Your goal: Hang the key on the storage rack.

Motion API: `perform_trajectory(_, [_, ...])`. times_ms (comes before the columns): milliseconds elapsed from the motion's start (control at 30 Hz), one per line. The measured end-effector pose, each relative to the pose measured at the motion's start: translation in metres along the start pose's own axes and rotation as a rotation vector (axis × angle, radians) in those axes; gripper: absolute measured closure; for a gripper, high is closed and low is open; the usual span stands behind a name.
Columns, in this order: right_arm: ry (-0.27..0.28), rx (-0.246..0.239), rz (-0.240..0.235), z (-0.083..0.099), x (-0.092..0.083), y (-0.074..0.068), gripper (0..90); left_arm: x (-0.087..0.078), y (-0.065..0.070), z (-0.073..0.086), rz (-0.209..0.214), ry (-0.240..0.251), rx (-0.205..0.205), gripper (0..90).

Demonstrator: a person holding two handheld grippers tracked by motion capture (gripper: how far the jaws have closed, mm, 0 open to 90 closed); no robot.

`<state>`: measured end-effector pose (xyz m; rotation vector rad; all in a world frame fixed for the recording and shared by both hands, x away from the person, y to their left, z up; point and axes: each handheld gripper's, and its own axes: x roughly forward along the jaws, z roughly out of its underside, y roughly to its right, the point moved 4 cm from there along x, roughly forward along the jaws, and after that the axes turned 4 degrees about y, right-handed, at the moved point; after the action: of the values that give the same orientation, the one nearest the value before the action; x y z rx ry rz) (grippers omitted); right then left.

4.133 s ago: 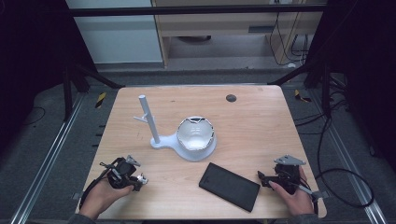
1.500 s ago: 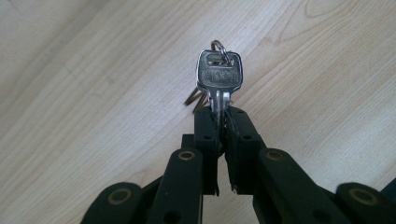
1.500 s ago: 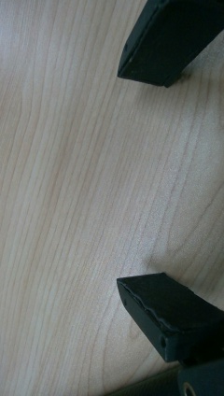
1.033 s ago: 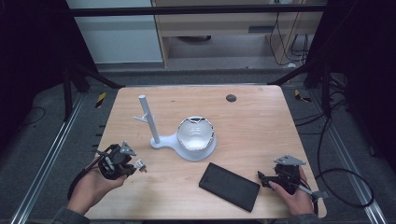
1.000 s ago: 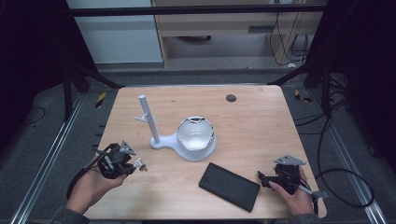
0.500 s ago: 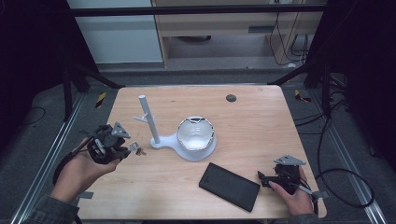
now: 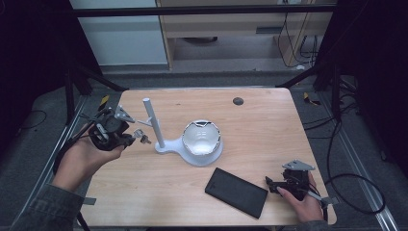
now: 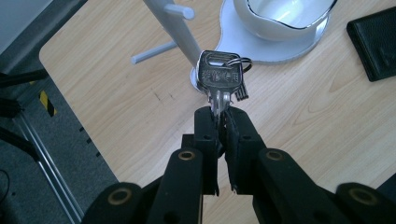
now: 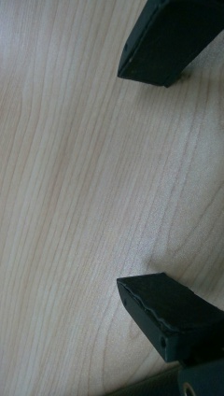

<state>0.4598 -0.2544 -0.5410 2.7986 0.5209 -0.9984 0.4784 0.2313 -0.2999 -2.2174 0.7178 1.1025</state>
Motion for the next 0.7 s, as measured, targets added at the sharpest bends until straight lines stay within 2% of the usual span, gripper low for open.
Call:
perform_trajectory(367, [0.0, 0.0, 0.0, 0.0, 0.0, 0.0, 2.5, 0.007, -0.015, -0.018, -0.021, -0.006, -0.036, 83.8])
perform_trajectory(700, [0.0, -0.002, 0.0, 0.0, 0.0, 0.0, 2.5, 0.01, -0.02, -0.024, -0.035, -0.015, -0.051, 83.8])
